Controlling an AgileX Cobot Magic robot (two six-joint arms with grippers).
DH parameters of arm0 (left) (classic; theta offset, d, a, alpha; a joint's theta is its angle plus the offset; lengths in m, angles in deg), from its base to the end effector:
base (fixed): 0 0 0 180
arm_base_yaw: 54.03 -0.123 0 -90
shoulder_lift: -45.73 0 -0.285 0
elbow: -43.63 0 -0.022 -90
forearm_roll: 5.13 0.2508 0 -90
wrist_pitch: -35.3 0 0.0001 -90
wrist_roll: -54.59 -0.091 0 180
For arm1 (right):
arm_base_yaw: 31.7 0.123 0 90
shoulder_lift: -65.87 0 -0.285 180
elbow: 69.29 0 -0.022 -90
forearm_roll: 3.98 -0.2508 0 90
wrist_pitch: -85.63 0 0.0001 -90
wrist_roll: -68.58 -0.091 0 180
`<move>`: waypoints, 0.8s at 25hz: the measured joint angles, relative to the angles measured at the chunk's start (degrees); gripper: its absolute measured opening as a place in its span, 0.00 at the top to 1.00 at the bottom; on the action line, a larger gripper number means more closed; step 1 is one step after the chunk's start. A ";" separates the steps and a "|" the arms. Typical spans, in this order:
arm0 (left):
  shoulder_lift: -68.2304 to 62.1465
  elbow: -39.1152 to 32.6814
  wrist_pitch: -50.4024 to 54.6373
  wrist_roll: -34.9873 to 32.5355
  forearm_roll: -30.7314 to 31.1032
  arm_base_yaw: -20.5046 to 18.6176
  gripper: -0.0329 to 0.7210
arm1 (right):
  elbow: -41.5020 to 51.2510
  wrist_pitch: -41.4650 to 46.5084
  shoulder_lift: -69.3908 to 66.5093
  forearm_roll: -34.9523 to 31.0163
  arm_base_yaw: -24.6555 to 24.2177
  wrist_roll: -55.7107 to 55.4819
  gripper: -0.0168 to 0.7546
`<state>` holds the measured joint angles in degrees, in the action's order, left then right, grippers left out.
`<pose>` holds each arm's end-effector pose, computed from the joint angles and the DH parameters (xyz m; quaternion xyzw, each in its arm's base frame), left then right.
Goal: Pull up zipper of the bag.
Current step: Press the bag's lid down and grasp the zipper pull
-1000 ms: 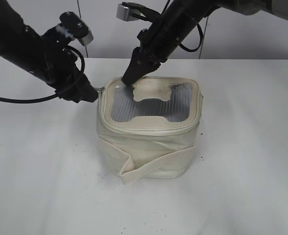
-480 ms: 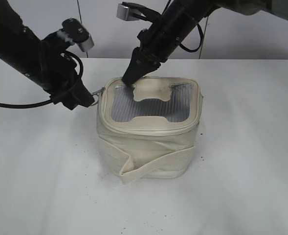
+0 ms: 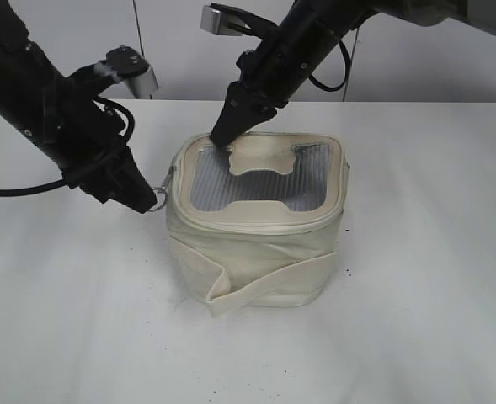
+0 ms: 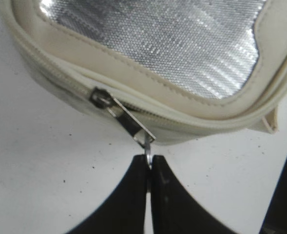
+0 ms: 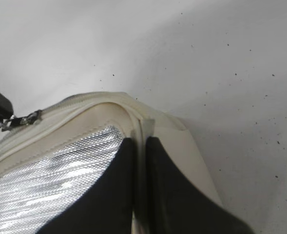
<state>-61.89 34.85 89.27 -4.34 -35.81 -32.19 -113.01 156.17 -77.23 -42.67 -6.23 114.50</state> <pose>0.3020 -0.1615 0.2223 0.5182 0.8208 -0.1888 0.1487 0.4264 0.2625 0.2039 -0.4814 0.8115 0.3010 0.1385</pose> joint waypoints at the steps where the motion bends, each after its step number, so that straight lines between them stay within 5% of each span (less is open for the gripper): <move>1: 0.22 0.00 1.05 0.74 0.00 0.00 0.96 | 0.00 0.00 0.00 0.00 0.00 -0.06 0.93; 10: 0.49 0.31 11.51 4.57 -2.61 0.28 0.96 | -0.25 0.00 0.00 0.35 0.00 -0.48 0.93; 20: 0.49 0.38 13.65 14.62 -1.88 6.21 0.96 | -0.25 0.00 0.00 0.47 0.00 -1.00 0.93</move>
<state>-61.40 35.23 102.91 10.28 -37.69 -25.98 -113.26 156.17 -77.23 -42.20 -6.23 113.51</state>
